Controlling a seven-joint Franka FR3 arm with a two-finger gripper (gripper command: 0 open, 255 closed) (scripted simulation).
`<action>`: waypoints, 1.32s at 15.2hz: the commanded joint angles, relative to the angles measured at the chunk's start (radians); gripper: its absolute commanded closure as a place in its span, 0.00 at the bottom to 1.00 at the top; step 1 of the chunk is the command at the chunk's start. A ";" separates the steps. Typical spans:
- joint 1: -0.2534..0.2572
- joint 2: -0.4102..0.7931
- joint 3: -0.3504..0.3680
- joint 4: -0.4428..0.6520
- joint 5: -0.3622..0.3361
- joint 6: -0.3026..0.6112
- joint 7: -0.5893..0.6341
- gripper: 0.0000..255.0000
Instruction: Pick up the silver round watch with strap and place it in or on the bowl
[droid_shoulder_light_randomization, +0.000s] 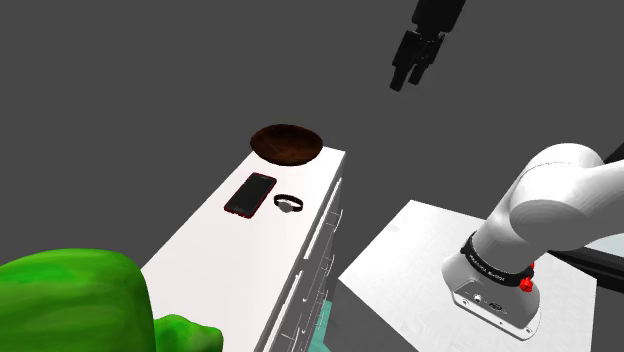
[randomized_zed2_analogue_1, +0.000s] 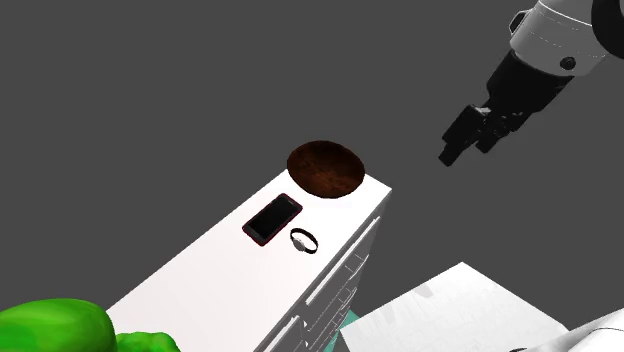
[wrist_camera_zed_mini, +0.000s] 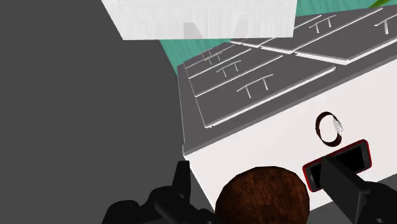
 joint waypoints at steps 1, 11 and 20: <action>0.000 0.000 0.000 0.000 0.000 0.000 0.000 0.00; 0.074 0.180 0.225 -0.045 0.047 0.242 0.159 0.00; 0.093 0.449 0.428 0.022 -0.006 0.441 0.338 0.00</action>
